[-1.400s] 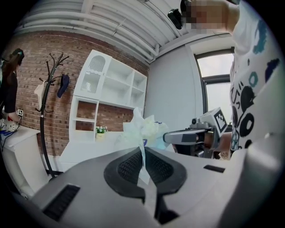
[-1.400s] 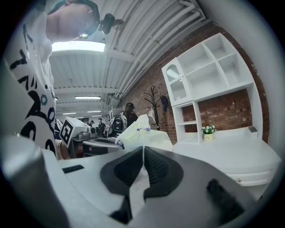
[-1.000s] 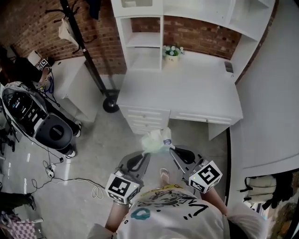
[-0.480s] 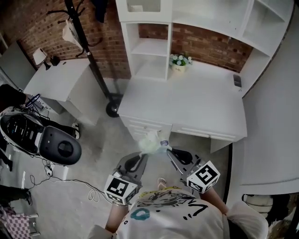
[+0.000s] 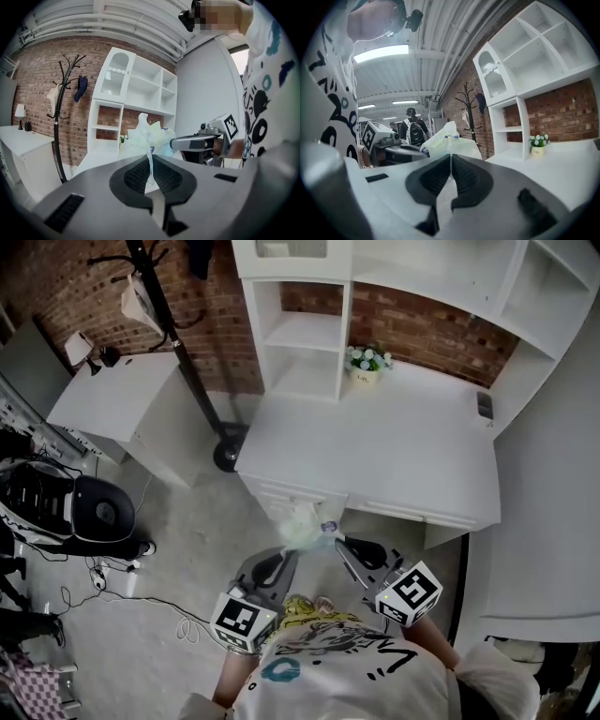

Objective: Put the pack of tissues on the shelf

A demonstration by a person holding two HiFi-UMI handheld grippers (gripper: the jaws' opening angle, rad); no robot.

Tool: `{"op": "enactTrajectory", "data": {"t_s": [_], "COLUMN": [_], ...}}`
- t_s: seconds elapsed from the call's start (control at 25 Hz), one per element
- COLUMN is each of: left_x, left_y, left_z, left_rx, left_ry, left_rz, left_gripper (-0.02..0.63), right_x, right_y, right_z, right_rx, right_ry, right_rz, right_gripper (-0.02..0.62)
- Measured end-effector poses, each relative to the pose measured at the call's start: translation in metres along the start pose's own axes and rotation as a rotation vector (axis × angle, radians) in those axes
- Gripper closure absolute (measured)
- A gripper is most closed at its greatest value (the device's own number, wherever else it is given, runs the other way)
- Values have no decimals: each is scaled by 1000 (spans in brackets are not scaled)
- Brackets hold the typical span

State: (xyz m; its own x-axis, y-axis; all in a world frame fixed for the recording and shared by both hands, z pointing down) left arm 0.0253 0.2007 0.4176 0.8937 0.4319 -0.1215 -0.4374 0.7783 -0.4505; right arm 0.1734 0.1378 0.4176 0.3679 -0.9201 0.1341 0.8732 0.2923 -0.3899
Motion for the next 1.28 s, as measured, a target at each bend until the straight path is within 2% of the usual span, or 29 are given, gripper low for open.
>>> {"op": "enactTrajectory", "data": {"t_s": [0.24,0.44,0.76,1.0,1.28], "left_x": [-30,-62,-117,-156,-193], "left_y": [-3,-10,-7,-4,-4], "left_z": [-3,-11,-26,-31,-35], "left_rx": [-5,-5,1,11,10], "left_ry": [-2,-39,-64,-75,-92], "left_rz": [20,54,78,94,120], "left_gripper": [584,584,584,584,584], "right_x": [4,12,9,10,7], "right_y": [-26,-50,-95,-128,-160], "right_z": [-9,-20,-43,-63,-71], "right_rx": [-2,12,29,35,30], "right_ry": [-29,-34,-69,-53,-82], "right_rz": [15,55,93,111,146], "right_gripper": [565,565,565,565,565]}}
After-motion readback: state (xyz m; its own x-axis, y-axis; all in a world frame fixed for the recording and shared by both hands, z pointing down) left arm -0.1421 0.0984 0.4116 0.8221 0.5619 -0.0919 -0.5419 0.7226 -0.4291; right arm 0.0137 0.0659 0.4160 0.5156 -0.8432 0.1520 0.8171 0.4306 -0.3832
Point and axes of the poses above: the fingertips, and each gripper's own axes: y backward along the fingers, x to its right, z out of its underside, the point moved 6 cm from there along y, backward along the fingers, and after that the axes turned 13 degrees about -x, right-handed, at the moved point
